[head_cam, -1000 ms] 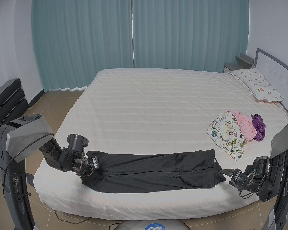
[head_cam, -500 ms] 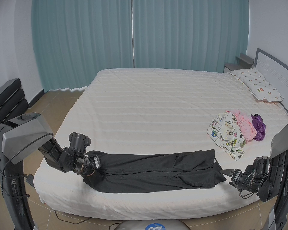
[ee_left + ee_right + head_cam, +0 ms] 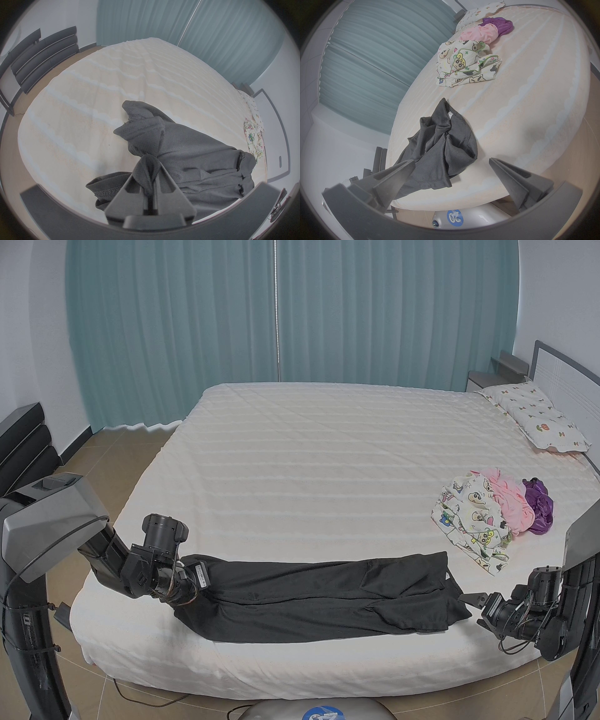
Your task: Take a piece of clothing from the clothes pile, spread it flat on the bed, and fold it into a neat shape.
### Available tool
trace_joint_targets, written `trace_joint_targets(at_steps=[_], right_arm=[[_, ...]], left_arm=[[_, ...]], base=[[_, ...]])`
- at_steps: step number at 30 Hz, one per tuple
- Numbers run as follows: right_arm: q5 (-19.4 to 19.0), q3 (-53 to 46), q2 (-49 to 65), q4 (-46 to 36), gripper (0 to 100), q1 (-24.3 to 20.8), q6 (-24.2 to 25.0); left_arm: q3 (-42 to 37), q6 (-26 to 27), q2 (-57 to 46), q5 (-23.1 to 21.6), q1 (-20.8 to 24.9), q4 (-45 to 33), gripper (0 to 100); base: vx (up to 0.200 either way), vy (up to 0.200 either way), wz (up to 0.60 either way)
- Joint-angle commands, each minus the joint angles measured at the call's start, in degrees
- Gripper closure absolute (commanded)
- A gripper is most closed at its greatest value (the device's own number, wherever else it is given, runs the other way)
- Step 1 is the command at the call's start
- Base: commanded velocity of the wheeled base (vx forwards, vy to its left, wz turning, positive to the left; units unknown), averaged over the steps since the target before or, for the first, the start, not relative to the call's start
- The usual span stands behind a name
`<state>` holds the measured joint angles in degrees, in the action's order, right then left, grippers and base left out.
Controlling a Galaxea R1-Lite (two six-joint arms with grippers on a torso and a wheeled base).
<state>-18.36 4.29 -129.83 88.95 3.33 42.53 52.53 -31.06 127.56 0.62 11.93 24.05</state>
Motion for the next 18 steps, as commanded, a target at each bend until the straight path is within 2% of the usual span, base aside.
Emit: trace_joint_targets(at_steps=[1, 10, 16, 18], right_arm=[[0.0, 0.0, 0.0, 1.0, 0, -0.1, 0.0], [0.0, 0.0, 0.0, 1.0, 0, 0.0, 0.0], [0.0, 0.0, 0.0, 1.0, 0, -0.1, 0.0], [0.0, 0.0, 0.0, 1.0, 0, -0.1, 0.0]], left_arm=[[0.1, -1.1, 0.0, -0.2, 0.2, -0.1, 100], [-0.3, -1.3, -0.1, -0.1, 1.6, -0.3, 100], [-0.4, -1.3, -0.1, -0.1, 1.6, 0.1, 100], [-0.3, -1.3, -0.1, -0.1, 1.6, 0.1, 100]], base=[[0.0, 0.0, 0.0], [0.0, 0.0, 0.0], [0.0, -0.2, 0.0], [0.0, 0.0, 0.0]])
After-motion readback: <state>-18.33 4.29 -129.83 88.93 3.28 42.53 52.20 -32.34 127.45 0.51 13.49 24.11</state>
